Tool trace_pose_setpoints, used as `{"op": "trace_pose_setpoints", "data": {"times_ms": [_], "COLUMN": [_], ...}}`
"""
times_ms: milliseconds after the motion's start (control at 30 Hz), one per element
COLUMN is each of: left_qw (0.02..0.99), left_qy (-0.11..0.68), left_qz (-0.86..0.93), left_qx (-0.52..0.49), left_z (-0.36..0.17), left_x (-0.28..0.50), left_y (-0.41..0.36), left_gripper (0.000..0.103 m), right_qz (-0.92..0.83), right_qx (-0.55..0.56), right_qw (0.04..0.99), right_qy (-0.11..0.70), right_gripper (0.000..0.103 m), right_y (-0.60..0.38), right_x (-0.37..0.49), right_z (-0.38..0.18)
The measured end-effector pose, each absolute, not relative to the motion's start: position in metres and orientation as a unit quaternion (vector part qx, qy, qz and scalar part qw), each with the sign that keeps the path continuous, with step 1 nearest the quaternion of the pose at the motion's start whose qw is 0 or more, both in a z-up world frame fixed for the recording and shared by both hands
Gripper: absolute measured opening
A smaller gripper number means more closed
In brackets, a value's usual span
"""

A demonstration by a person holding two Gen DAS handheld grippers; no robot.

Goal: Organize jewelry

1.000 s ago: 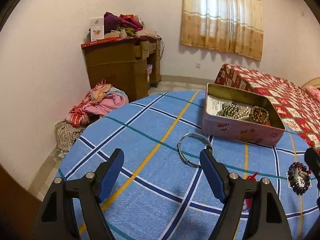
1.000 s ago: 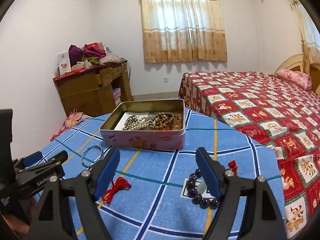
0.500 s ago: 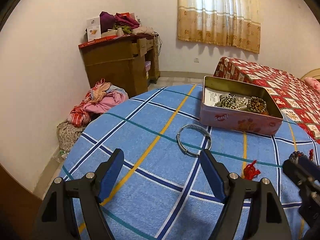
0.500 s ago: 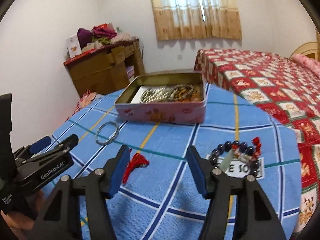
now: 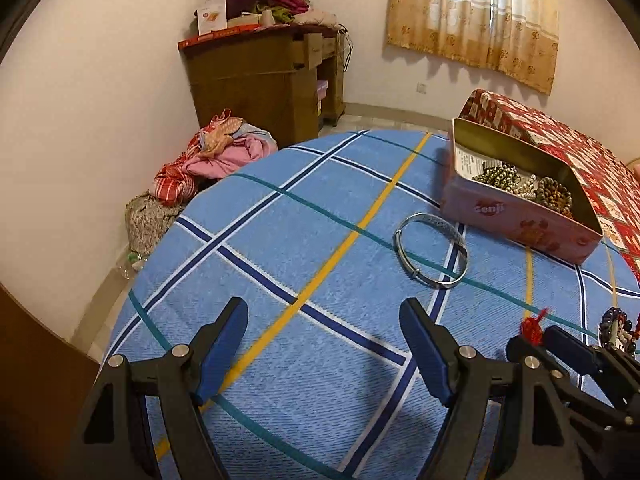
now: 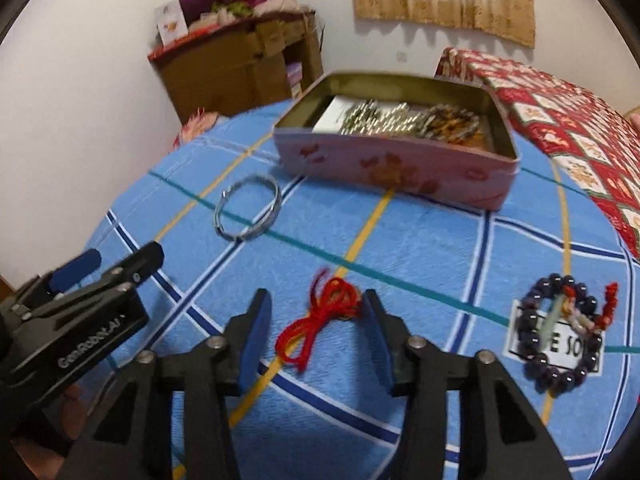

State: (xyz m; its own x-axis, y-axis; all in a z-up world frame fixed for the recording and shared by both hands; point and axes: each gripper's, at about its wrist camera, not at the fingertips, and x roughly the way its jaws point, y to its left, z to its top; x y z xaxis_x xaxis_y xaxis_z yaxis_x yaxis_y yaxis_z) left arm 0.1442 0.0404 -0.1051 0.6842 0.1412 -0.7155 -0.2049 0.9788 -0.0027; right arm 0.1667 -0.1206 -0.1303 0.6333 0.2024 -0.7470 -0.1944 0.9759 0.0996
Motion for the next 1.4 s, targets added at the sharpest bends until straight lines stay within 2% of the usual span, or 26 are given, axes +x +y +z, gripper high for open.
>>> {"op": "trace_pose_setpoints", "data": {"times_ms": [67,100,133,200,267,367,467,600,733,800,867,933,967,1000,1067,1133,1400], "left_qw": [0.915,0.915,0.913,0.911,0.91,0.918,0.929,0.932,0.928,0.924,0.915,0.903,0.903,0.902,0.899,0.896,0.907], "left_qy": [0.389,0.391,0.395,0.401,0.406,0.391,0.369,0.356,0.358,0.366,0.388,0.417,0.417,0.419,0.421,0.422,0.384], "left_qz": [0.095,0.094,0.091,0.081,0.064,0.029,-0.004,-0.035,-0.07,-0.085,-0.084,-0.095,-0.1,-0.1,-0.115,-0.122,-0.137], "left_qx": [-0.04,-0.04,-0.041,-0.046,-0.055,-0.062,-0.033,0.057,0.082,0.076,0.068,0.039,0.02,0.007,-0.035,-0.064,-0.111], "left_z": [-0.106,-0.107,-0.107,-0.109,-0.11,-0.105,-0.098,-0.095,-0.097,-0.102,-0.11,-0.117,-0.115,-0.115,-0.115,-0.115,-0.105], "left_x": [0.145,0.145,0.146,0.147,0.148,0.145,0.147,0.16,0.18,0.191,0.2,0.21,0.21,0.211,0.212,0.211,0.185], "left_y": [0.04,0.04,0.04,0.042,0.044,0.043,0.029,-0.006,-0.028,-0.032,-0.032,-0.024,-0.018,-0.012,0.002,0.012,0.021], "left_gripper": [0.078,0.078,0.078,0.078,0.078,0.078,0.078,0.078,0.078,0.067,0.043,0.034,0.022,0.019,0.007,0.002,0.0], "right_qz": [0.109,0.107,0.104,0.106,0.1,0.093,0.079,0.06,0.054,0.054,0.053,0.053,0.053,0.053,0.053,0.052,0.049], "right_qx": [-0.014,-0.019,-0.02,-0.004,0.013,0.053,0.068,0.064,0.073,0.077,0.079,0.08,0.081,0.082,0.082,0.082,0.092], "right_qw": [0.904,0.904,0.905,0.905,0.909,0.931,0.945,0.949,0.948,0.946,0.945,0.945,0.945,0.944,0.944,0.944,0.946], "right_qy": [0.413,0.413,0.413,0.411,0.404,0.35,0.309,0.304,0.306,0.311,0.313,0.313,0.314,0.315,0.317,0.316,0.305], "right_gripper": [0.033,0.021,0.014,0.011,0.01,0.01,0.01,0.01,0.01,0.01,0.01,0.01,0.01,0.01,0.01,0.01,0.01], "right_y": [-0.116,-0.115,-0.116,-0.123,-0.129,-0.144,-0.152,-0.15,-0.151,-0.151,-0.154,-0.156,-0.156,-0.156,-0.155,-0.156,-0.16], "right_x": [0.166,0.166,0.165,0.166,0.165,0.15,0.136,0.135,0.14,0.141,0.143,0.144,0.144,0.145,0.146,0.146,0.145], "right_z": [-0.131,-0.132,-0.132,-0.131,-0.129,-0.115,-0.104,-0.101,-0.1,-0.101,-0.102,-0.103,-0.103,-0.103,-0.104,-0.104,-0.104]}}
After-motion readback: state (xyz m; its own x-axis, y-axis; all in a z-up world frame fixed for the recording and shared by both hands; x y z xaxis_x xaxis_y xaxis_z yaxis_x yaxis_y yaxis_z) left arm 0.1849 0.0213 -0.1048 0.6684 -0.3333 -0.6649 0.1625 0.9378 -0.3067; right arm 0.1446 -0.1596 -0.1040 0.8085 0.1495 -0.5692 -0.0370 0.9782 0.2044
